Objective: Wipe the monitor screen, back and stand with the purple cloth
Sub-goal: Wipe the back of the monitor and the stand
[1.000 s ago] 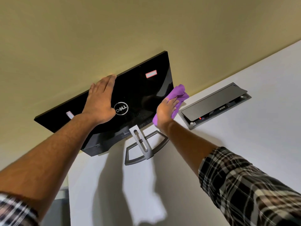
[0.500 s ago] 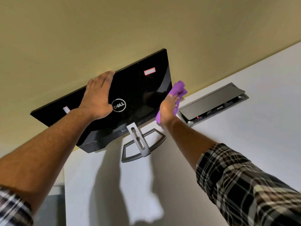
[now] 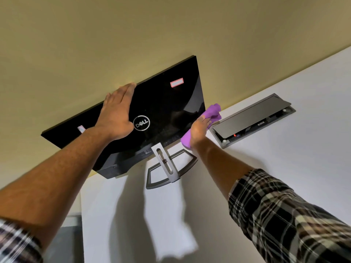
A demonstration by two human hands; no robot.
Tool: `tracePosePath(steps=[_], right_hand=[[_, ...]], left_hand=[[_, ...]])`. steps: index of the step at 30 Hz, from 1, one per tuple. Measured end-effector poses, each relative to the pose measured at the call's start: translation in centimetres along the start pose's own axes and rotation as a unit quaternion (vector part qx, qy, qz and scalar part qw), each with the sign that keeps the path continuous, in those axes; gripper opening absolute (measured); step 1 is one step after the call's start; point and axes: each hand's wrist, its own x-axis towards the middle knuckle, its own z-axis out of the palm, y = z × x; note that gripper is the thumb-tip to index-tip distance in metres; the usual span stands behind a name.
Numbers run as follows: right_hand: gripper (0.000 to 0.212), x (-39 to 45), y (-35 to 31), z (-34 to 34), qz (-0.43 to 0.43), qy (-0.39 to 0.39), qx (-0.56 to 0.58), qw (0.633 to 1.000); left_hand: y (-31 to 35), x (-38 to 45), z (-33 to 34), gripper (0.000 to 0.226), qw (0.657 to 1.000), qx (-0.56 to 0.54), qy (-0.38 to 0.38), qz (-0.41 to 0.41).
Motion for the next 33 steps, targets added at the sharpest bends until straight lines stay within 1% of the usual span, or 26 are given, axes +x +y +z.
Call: tracePosePath(steps=[1,2,5,8,9,10,12,14,16,17,20,22,24,26,28,29,30,31,32,33], right_hand=[[0.073,-0.6,-0.2,-0.1,0.006,-0.003,0.004,1.000],[0.069,-1.0,-0.2,0.4,0.001,0.011,0.003,1.000],[0.065,-4.7,-2.2,3.3,-0.089,0.020,-0.018,0.996],[0.062,-6.3,-6.2,4.8,-0.157,0.076,-0.034,0.984],[0.061,-6.5,-7.8,5.1,-0.200,0.080,-0.066,0.974],[0.061,-6.8,-8.8,5.5,-0.259,0.088,-0.109,0.956],[0.060,-7.0,-10.2,6.2,-0.362,0.121,-0.211,0.900],[0.060,-6.3,-10.4,6.6,-0.384,0.156,-0.240,0.878],[0.061,-5.6,-9.5,6.5,-0.363,0.172,-0.218,0.889],[0.061,-5.3,-8.9,6.2,-0.346,0.175,-0.194,0.901],[0.062,-3.9,-6.3,5.5,-0.243,0.168,-0.129,0.947],[0.064,-3.3,-4.6,5.0,-0.179,0.160,-0.094,0.966],[0.065,-2.9,-3.1,4.4,-0.105,0.149,-0.015,0.983],[0.061,-2.0,-2.2,3.5,-0.032,0.127,0.070,0.989],[0.057,-0.5,-2.4,3.0,0.025,0.165,0.152,0.974],[0.059,-0.2,-3.5,2.9,0.041,0.157,0.172,0.972],[0.059,-0.6,-4.2,2.7,0.051,0.128,0.192,0.972],[0.058,-1.4,-4.9,2.7,0.031,0.105,0.183,0.977],[0.059,-2.0,-6.1,2.9,-0.001,0.108,0.156,0.982],[0.059,-2.9,-7.5,3.2,-0.044,0.123,0.103,0.986]], left_hand=[[0.0,0.0,0.1,0.117,1.000,0.001,0.001,0.001],[-0.1,0.0,0.1,0.117,1.000,0.001,0.003,0.001],[-0.2,0.1,0.2,0.117,1.000,0.003,0.008,0.003],[-0.3,0.2,0.2,0.116,1.000,0.005,0.008,0.008],[-0.3,0.2,0.2,0.115,1.000,0.005,0.010,0.008],[-0.3,0.2,0.2,0.116,1.000,0.005,0.013,0.008],[-0.2,0.2,0.3,0.116,1.000,0.008,0.018,0.010],[-0.3,0.2,0.4,0.117,1.000,0.011,0.018,0.012],[-0.2,0.3,0.3,0.117,1.000,0.009,0.018,0.011],[-0.2,0.3,0.3,0.116,1.000,0.008,0.018,0.010],[-0.2,0.2,0.3,0.116,1.000,0.009,0.017,0.007],[-0.1,0.1,0.3,0.117,1.000,0.007,0.015,0.001],[0.0,0.1,0.2,0.117,1.000,0.009,0.016,-0.002],[0.0,0.1,0.3,0.117,1.000,0.009,0.018,-0.003],[0.1,0.0,0.2,0.118,1.000,0.008,0.018,-0.003],[0.2,0.0,0.2,0.118,1.000,0.008,0.018,-0.004],[0.1,-0.1,0.2,0.118,1.000,0.009,0.017,-0.004],[0.1,-0.1,0.2,0.118,1.000,0.009,0.016,-0.004],[0.1,-0.1,0.2,0.118,1.000,0.008,0.014,-0.004],[0.1,-0.1,0.2,0.118,1.000,0.008,0.014,-0.003]])
